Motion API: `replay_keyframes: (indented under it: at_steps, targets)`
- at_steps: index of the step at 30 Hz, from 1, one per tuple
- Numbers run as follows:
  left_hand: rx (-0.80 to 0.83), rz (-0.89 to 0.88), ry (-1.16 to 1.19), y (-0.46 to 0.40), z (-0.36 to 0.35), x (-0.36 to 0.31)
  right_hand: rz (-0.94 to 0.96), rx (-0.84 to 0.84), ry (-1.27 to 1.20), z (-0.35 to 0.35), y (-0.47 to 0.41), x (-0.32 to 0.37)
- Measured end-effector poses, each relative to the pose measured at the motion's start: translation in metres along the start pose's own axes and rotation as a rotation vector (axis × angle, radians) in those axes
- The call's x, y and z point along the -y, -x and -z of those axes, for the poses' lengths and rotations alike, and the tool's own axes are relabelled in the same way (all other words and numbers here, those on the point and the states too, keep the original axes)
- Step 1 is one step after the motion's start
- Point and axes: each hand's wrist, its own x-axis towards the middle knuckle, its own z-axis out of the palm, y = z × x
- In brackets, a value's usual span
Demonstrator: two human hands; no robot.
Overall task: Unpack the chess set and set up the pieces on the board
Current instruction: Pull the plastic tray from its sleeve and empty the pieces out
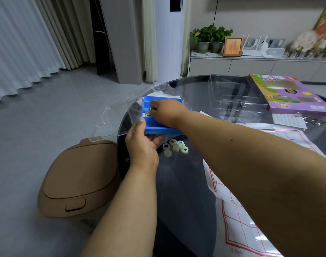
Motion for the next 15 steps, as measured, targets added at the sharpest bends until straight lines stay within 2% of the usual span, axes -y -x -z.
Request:
replay_keyframes:
  at_steps: [15]
  targets:
    - [0.0, 0.0, -0.026, 0.0007, -0.0009, 0.0009, 0.002, -0.095, 0.002, 0.0019, 0.0045, -0.0004]
